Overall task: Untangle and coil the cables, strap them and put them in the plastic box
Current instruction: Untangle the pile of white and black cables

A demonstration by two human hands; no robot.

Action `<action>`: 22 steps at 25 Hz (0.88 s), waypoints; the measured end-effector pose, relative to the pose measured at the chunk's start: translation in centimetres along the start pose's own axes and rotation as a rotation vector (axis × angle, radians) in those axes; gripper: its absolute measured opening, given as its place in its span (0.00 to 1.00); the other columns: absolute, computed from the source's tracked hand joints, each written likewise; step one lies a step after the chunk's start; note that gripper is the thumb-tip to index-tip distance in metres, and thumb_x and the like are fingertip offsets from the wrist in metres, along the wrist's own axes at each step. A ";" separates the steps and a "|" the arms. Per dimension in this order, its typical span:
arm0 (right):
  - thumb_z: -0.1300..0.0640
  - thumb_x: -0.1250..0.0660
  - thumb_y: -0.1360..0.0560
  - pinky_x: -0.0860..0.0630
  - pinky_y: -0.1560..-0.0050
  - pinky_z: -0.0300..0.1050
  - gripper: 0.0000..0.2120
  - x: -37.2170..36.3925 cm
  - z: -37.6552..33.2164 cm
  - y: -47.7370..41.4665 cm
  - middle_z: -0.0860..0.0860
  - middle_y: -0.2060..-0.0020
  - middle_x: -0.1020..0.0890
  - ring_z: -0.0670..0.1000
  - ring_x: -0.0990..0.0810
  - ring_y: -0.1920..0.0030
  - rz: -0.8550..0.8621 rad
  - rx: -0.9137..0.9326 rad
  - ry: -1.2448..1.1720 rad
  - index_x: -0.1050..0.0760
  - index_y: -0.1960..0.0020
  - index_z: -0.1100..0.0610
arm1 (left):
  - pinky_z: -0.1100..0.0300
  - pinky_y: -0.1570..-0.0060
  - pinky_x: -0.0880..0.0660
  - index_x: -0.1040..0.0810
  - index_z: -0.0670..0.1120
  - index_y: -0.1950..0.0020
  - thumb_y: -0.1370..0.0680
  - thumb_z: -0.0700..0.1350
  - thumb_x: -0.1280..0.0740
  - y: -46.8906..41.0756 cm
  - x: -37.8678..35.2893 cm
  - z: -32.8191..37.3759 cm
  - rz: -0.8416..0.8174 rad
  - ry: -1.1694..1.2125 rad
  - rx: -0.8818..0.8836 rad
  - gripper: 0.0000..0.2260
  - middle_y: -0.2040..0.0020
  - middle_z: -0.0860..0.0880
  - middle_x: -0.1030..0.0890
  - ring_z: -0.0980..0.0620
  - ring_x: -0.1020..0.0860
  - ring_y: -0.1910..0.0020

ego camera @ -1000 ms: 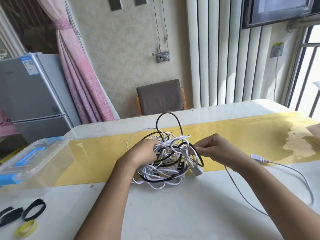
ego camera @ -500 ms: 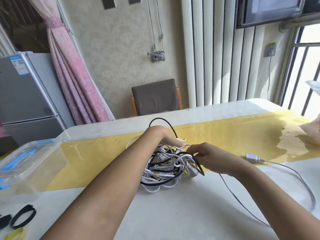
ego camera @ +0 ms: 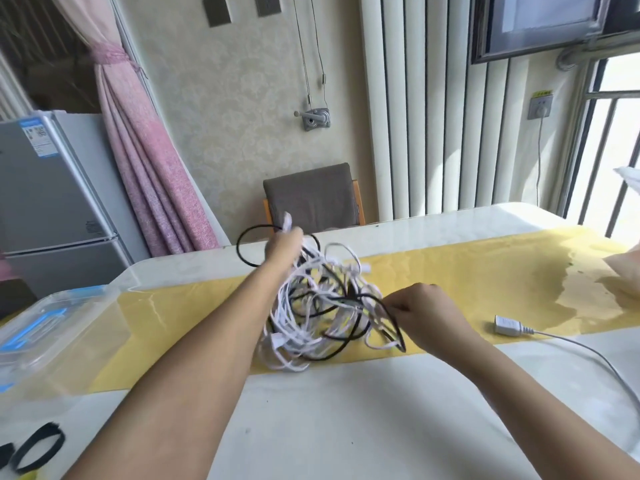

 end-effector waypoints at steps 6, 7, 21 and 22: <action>0.60 0.32 0.25 0.31 0.68 0.48 0.06 6.9 2.4 0.5 0.55 0.68 0.23 0.60 0.26 0.68 0.600 -0.002 0.075 0.17 0.59 0.58 | 0.44 0.42 0.27 0.30 0.39 0.60 0.41 0.37 0.46 1.3 5.3 -0.5 -0.007 1.462 0.028 0.12 0.58 0.38 0.22 0.38 0.23 0.55; 0.60 0.32 0.25 0.31 0.66 0.48 0.06 7.5 3.2 0.5 0.55 0.67 0.22 0.61 0.25 0.67 0.627 -0.035 0.083 0.16 0.57 0.58 | 0.42 0.39 0.29 0.30 0.40 0.58 0.41 0.37 0.46 2.0 4.7 -2.8 -0.015 1.498 0.082 0.13 0.54 0.37 0.23 0.37 0.23 0.52; 0.57 0.34 0.24 0.35 0.67 0.43 0.09 -0.1 5.3 -0.8 0.59 0.60 0.18 0.51 0.29 0.64 -0.102 -0.183 0.031 0.18 0.56 0.60 | 0.64 0.71 0.27 0.20 0.36 0.57 0.26 0.50 0.28 10.4 10.9 -9.1 -0.245 -0.543 0.250 0.15 0.68 0.44 0.17 0.51 0.22 0.76; 0.56 0.34 0.24 0.35 0.68 0.42 0.09 0.2 5.1 -0.9 0.57 0.61 0.18 0.51 0.28 0.65 -0.047 -0.173 0.003 0.19 0.59 0.59 | 0.64 0.69 0.27 0.20 0.37 0.62 0.25 0.54 0.30 10.7 11.7 -7.2 -0.162 -0.721 0.191 0.19 0.72 0.46 0.18 0.51 0.24 0.76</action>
Point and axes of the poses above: each hand's wrist, its own y-axis away from the middle knuckle, its own x-axis out of the back of the hand, z = x × y, the point moved 9 cm from there along -y, towards the middle knuckle
